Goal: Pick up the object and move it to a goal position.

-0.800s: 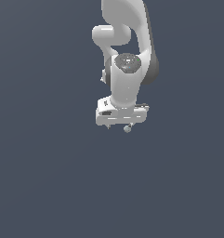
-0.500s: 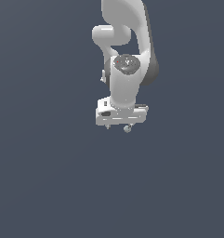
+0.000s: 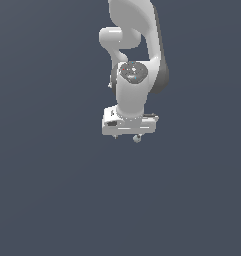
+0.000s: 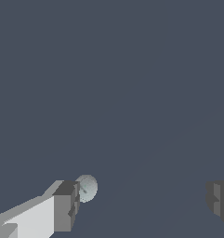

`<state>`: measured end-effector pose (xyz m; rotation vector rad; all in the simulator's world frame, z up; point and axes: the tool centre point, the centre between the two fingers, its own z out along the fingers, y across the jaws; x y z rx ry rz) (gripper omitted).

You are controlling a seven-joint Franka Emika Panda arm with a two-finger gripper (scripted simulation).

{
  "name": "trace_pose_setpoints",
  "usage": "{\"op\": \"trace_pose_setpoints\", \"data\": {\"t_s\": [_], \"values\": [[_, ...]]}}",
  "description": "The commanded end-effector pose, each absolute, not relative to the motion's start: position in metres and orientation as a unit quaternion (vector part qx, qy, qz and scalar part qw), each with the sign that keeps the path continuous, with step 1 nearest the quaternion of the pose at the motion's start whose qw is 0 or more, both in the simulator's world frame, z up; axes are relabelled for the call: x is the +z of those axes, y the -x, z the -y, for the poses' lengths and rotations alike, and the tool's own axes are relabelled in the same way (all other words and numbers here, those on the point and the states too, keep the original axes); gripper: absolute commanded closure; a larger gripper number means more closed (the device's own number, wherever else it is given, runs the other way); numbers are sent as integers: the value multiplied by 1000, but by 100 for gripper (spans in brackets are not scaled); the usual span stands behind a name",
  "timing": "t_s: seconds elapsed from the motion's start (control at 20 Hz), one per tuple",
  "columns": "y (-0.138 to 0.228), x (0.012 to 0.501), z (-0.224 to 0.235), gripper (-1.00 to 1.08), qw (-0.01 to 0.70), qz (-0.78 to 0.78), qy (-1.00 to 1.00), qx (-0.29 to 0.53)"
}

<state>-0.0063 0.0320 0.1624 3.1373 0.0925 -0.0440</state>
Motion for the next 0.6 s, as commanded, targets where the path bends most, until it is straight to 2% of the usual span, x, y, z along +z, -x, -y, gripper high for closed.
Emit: {"op": "trace_pose_setpoints", "data": {"t_s": [0.0, 0.55], "values": [[8, 160, -34, -92, 1, -26, -1000, -14], [27, 132, -54, -92, 1, 33, -999, -10]]}}
